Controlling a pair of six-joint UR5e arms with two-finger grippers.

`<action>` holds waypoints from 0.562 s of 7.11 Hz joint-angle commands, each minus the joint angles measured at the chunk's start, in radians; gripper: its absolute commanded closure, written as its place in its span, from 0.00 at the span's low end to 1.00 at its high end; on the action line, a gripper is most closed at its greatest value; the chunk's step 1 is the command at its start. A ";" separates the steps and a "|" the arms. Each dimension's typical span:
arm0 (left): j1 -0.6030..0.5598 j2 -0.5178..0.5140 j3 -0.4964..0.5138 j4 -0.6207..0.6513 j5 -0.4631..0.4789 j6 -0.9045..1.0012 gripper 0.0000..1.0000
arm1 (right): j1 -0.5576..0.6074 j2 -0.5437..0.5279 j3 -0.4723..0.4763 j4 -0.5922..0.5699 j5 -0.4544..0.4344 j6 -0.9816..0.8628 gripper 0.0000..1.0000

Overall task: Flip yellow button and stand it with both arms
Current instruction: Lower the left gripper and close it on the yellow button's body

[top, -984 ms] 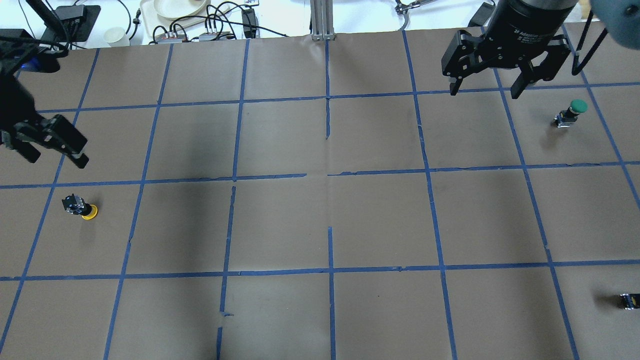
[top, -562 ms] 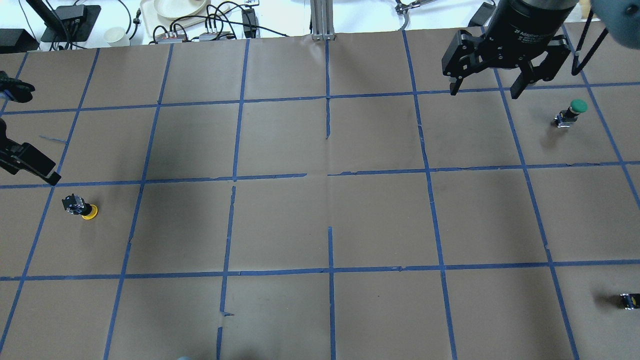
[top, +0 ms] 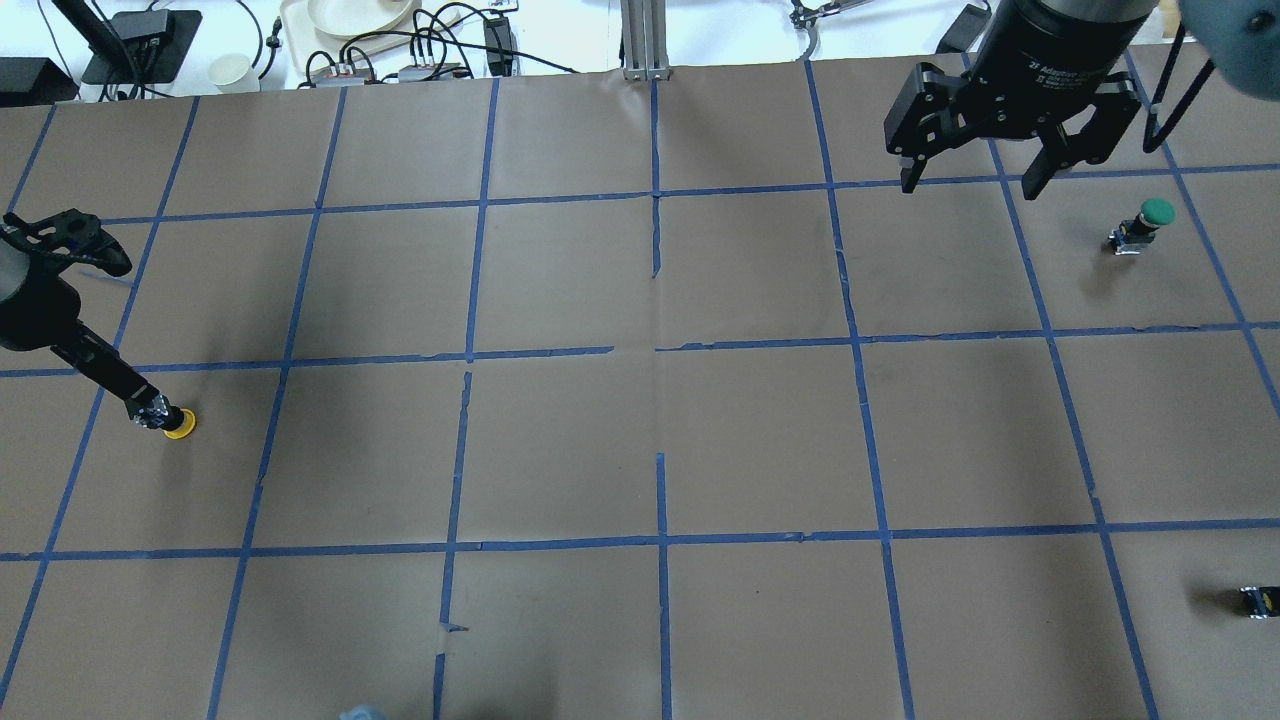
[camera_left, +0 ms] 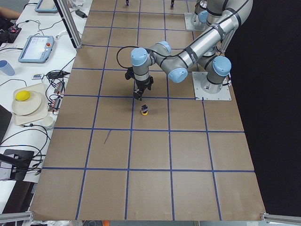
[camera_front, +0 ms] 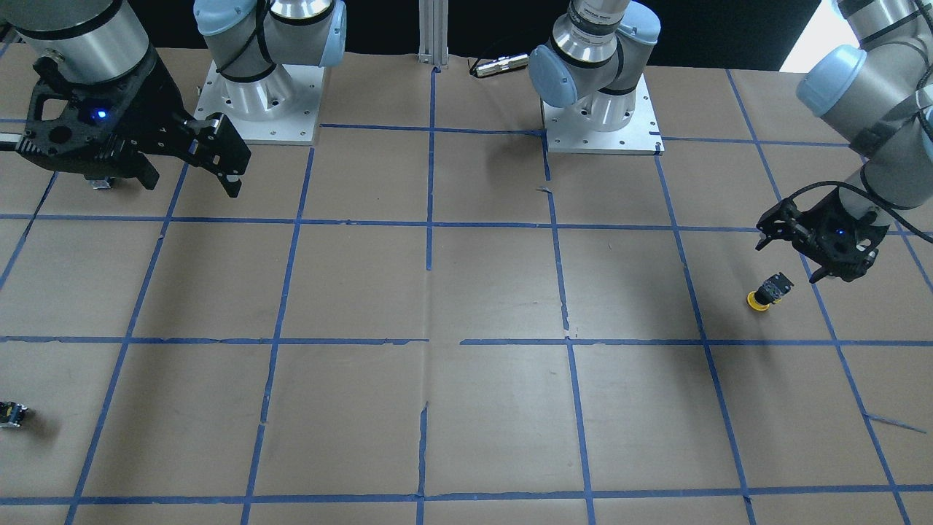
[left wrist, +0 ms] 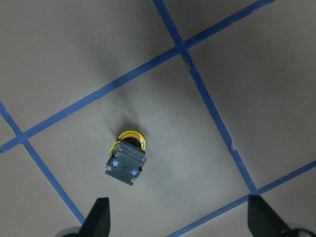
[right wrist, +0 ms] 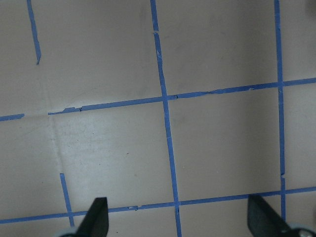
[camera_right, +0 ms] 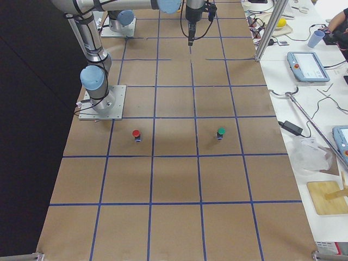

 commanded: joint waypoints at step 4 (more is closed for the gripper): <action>0.097 -0.071 -0.099 0.213 -0.098 0.324 0.04 | 0.000 -0.004 0.005 0.000 -0.004 0.000 0.00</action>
